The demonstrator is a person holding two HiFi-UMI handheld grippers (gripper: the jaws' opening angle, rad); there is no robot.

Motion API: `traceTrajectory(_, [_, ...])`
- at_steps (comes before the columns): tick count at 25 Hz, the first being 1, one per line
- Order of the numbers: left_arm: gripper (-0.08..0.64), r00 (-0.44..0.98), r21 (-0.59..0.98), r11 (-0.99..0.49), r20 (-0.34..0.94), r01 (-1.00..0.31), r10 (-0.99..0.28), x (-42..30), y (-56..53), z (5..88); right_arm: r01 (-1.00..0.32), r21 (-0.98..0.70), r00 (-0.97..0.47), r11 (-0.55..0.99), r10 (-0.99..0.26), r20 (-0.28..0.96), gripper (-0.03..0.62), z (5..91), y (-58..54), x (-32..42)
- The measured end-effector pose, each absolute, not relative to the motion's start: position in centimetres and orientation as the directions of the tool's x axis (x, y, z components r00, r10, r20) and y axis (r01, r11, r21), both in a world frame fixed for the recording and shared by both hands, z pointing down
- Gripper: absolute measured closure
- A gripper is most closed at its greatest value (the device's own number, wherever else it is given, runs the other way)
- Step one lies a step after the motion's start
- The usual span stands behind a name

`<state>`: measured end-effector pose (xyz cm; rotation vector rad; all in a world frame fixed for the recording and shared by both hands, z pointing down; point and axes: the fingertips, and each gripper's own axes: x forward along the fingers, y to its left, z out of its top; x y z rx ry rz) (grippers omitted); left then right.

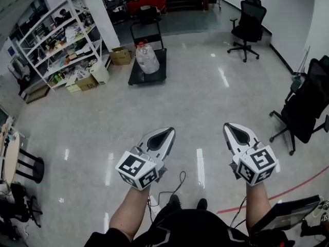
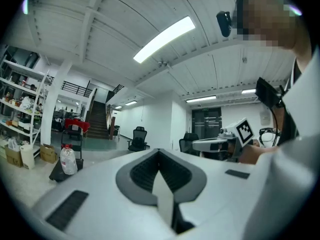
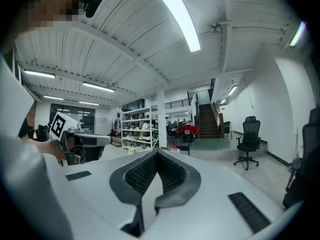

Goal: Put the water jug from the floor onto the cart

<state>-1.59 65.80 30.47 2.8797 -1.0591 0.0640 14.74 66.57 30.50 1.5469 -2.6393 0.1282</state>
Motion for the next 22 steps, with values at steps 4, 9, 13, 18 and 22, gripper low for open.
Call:
traceTrajectory(4, [0.558, 0.768, 0.042, -0.767, 0.059, -0.64, -0.638, -1.3, 66.1, 30.3, -0.882, -0.036, -0.472, 0.471, -0.875, 0.11, 0.591, 30.7, 66.8, 14.8])
traceTrajectory(9, [0.558, 0.781, 0.031, -0.781, 0.064, -0.624, -0.621, -2.2, 66.6, 29.5, -0.888, -0.037, -0.459, 0.458, -0.882, 0.108, 0.591, 30.3, 67.2, 13.5])
traceTrajectory(13, [0.558, 0.782, 0.043, -0.781, 0.056, -0.623, -0.621, -3.3, 66.3, 29.4, -0.887, -0.028, -0.461, 0.461, -0.881, 0.107, 0.591, 29.9, 67.2, 12.1])
traceTrajectory(18, [0.558, 0.781, 0.046, -0.78, 0.055, -0.624, -0.622, -3.8, 66.2, 29.5, -0.888, -0.026, -0.459, 0.459, -0.882, 0.108, 0.591, 29.8, 67.3, 11.8])
traceTrajectory(22, [0.558, 0.773, 0.054, -0.771, 0.056, -0.635, -0.632, -3.9, 66.1, 30.2, -0.887, -0.032, -0.461, 0.46, -0.881, 0.104, 0.591, 30.2, 67.2, 12.1])
